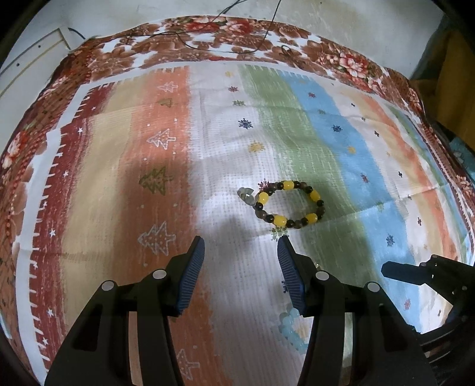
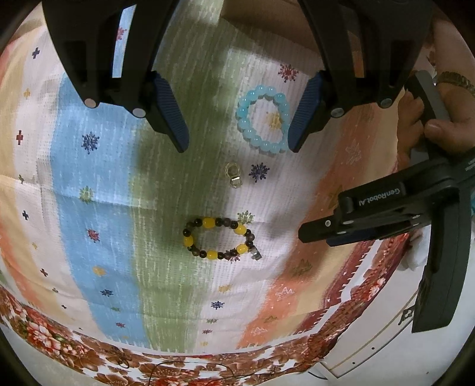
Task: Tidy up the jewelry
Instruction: 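Grasp the small gold charm with the right tool while the left grasps the silver charm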
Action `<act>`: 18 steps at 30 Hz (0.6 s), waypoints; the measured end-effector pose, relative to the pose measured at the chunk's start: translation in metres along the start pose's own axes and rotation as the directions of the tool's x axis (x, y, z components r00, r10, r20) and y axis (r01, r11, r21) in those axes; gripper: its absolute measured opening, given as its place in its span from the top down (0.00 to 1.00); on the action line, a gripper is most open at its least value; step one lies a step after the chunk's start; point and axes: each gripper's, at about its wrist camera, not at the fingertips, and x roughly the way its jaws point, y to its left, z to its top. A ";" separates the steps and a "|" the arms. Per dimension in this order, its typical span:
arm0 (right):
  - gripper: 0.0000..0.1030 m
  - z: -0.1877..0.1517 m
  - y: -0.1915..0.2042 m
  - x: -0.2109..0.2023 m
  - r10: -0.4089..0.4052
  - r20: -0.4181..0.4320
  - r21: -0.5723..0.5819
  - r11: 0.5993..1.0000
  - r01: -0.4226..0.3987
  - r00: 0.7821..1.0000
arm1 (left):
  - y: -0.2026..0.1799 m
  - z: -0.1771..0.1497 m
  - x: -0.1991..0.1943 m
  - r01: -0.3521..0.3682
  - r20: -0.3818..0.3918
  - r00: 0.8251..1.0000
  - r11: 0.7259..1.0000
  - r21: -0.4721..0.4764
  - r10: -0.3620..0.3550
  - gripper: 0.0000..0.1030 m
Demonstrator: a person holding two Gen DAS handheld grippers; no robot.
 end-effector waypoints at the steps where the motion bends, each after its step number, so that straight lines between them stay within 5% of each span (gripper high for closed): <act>1: 0.33 0.001 0.000 0.002 -0.002 -0.002 -0.001 1.000 0.002 1.000 | 0.000 0.001 0.001 -0.001 -0.001 1.000 1.000 0.001 0.001 0.50; 18: 0.33 0.016 0.003 0.031 -0.031 -0.034 -0.043 0.999 0.029 0.999 | 0.006 0.026 0.041 0.017 -0.043 0.999 0.999 -0.039 -0.019 0.50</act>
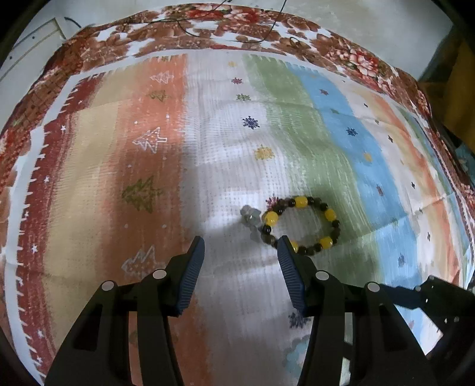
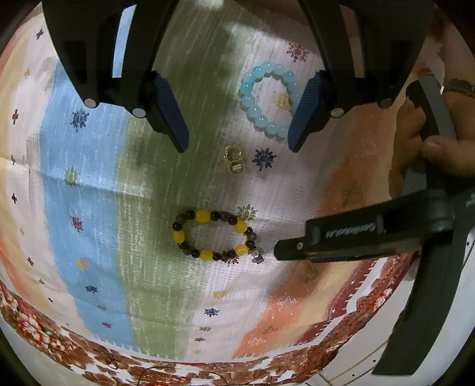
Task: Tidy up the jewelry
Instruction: 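Grasp the small gold charm with the right tool while the left grasps the silver charm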
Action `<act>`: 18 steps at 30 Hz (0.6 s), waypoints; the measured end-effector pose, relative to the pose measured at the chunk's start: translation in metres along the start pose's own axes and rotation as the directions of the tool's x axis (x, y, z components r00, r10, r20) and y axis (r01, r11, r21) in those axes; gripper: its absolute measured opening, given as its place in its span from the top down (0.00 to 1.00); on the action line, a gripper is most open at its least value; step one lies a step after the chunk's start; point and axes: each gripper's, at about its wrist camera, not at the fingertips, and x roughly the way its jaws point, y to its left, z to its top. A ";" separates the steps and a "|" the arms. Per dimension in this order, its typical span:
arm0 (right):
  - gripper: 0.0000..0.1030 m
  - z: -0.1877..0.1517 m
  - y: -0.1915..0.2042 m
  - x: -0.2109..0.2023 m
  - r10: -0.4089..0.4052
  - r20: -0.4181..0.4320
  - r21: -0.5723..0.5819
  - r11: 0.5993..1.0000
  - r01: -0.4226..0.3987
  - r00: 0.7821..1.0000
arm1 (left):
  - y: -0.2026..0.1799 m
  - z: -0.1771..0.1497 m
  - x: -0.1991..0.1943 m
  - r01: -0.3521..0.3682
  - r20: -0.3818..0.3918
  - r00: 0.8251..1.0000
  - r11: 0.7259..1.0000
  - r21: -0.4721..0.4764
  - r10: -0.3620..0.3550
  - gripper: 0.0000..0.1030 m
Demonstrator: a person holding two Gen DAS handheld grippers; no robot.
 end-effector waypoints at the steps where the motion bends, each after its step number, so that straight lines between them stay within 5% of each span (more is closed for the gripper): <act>1: 0.33 0.001 0.000 0.002 -0.004 -0.004 -0.002 1.000 0.004 1.000 | 0.000 0.002 0.002 0.005 -0.003 1.000 1.000 -0.005 -0.005 0.50; 10: 0.34 0.008 0.000 0.017 -0.016 -0.025 -0.023 1.000 0.016 1.000 | 0.002 0.018 0.020 0.035 -0.019 0.999 0.998 -0.053 -0.036 0.54; 18: 0.38 0.012 -0.004 0.030 -0.030 -0.041 -0.035 0.999 0.029 0.999 | 0.005 0.021 0.038 0.072 -0.047 0.996 0.990 -0.118 -0.078 0.67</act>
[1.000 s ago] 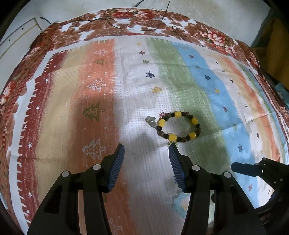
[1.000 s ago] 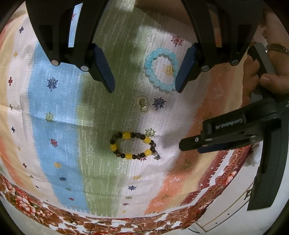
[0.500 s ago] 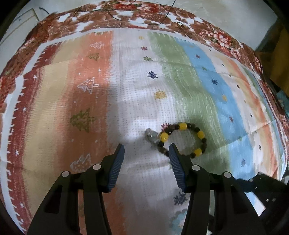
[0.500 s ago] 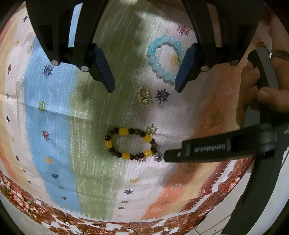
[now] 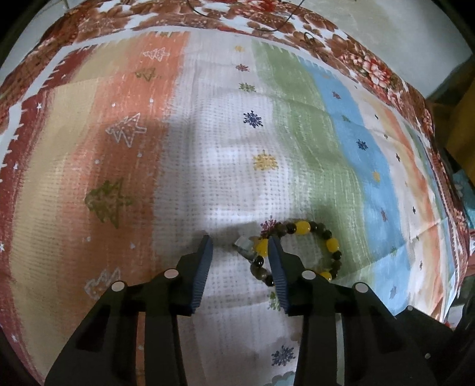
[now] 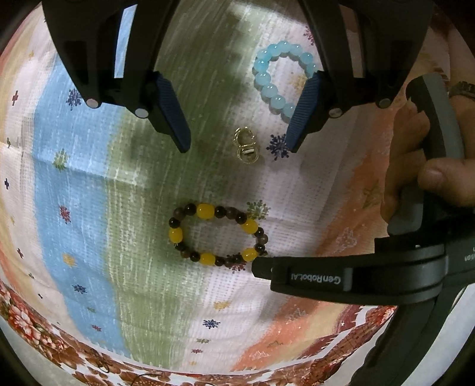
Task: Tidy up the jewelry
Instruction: 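Grasp the small gold charm with the right tool while the left grasps the silver charm, then carry both charms over the tin and open both tools to drop them in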
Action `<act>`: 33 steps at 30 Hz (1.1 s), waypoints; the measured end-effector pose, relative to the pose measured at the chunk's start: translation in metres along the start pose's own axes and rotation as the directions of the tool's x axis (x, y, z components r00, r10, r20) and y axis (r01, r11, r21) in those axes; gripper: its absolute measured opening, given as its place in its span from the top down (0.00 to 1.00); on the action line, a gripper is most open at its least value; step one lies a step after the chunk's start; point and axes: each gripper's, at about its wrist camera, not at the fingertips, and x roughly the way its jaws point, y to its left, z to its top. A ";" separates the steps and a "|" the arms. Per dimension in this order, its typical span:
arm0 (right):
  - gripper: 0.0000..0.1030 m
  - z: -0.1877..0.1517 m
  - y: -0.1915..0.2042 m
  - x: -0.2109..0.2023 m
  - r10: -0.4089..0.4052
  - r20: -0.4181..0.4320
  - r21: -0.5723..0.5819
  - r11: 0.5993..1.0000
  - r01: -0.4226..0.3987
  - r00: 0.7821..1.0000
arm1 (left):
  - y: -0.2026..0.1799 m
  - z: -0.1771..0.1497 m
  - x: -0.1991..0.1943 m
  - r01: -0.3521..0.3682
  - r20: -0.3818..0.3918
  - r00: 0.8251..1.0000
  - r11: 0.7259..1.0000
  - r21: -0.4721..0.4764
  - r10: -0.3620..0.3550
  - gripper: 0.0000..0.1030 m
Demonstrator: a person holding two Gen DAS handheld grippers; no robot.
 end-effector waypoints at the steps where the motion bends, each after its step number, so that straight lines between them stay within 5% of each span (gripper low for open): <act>1: 0.39 0.000 0.000 0.001 0.001 -0.002 -0.002 1.000 -0.001 1.000 | 0.001 0.001 0.001 0.008 -0.004 1.000 1.000 -0.008 -0.008 0.68; 8: 0.49 -0.001 0.001 0.008 -0.011 -0.018 -0.017 1.000 0.011 1.000 | 0.001 -0.001 0.008 0.025 -0.016 1.000 1.000 -0.009 -0.026 0.81; 20: 0.81 -0.002 0.002 0.013 -0.018 -0.030 -0.014 1.000 0.017 0.999 | 0.004 -0.001 0.008 0.044 -0.007 0.999 0.999 -0.018 -0.044 0.81; 33: 0.83 -0.001 -0.002 -0.001 0.003 -0.013 0.002 1.000 -0.003 1.000 | 0.009 -0.001 -0.008 0.048 0.013 0.999 0.998 -0.031 -0.048 0.81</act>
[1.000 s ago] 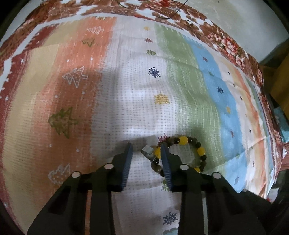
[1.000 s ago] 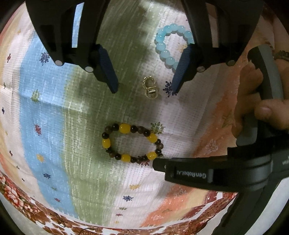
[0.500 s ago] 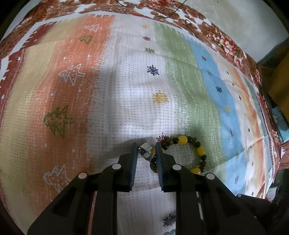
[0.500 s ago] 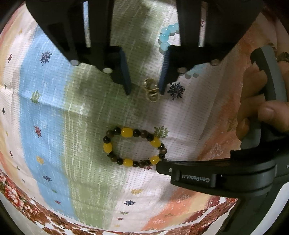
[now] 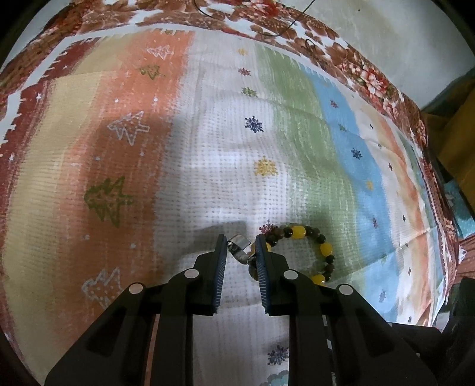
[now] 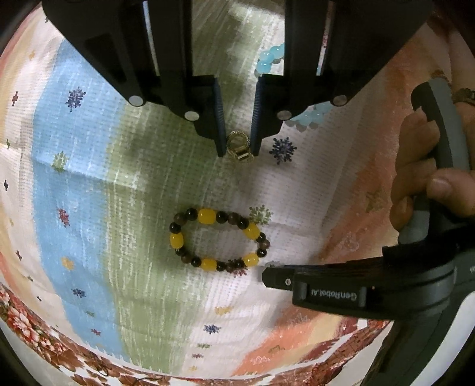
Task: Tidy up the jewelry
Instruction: 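Carry both charms over the tin and open both tools to drop them in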
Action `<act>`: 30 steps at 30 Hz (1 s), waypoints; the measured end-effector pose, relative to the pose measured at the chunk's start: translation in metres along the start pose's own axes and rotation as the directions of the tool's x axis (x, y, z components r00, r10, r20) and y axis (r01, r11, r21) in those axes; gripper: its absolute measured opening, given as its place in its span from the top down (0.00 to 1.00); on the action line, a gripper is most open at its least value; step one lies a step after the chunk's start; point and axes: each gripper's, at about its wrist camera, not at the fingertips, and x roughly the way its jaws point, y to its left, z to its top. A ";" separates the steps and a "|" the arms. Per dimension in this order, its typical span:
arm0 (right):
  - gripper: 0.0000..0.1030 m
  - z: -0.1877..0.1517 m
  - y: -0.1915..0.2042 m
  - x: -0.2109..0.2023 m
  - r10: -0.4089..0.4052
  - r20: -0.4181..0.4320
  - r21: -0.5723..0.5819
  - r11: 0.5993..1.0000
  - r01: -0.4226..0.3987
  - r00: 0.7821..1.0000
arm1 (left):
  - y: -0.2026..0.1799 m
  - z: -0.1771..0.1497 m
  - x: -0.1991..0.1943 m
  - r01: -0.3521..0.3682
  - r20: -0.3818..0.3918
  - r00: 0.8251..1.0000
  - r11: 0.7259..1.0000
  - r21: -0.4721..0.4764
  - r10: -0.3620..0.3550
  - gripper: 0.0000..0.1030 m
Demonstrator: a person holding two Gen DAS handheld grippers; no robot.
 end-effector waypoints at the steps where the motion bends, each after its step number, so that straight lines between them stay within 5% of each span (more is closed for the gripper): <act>1: 0.83 0.000 0.000 -0.003 0.003 0.005 0.001 1.000 -0.003 1.000 | 0.000 -0.001 -0.002 -0.003 0.003 1.000 1.000 0.001 0.003 0.81; 30: 0.83 -0.044 0.005 -0.083 0.048 0.125 0.050 0.997 -0.055 0.991 | -0.010 -0.070 -0.080 -0.016 0.057 0.998 1.000 0.009 0.016 0.81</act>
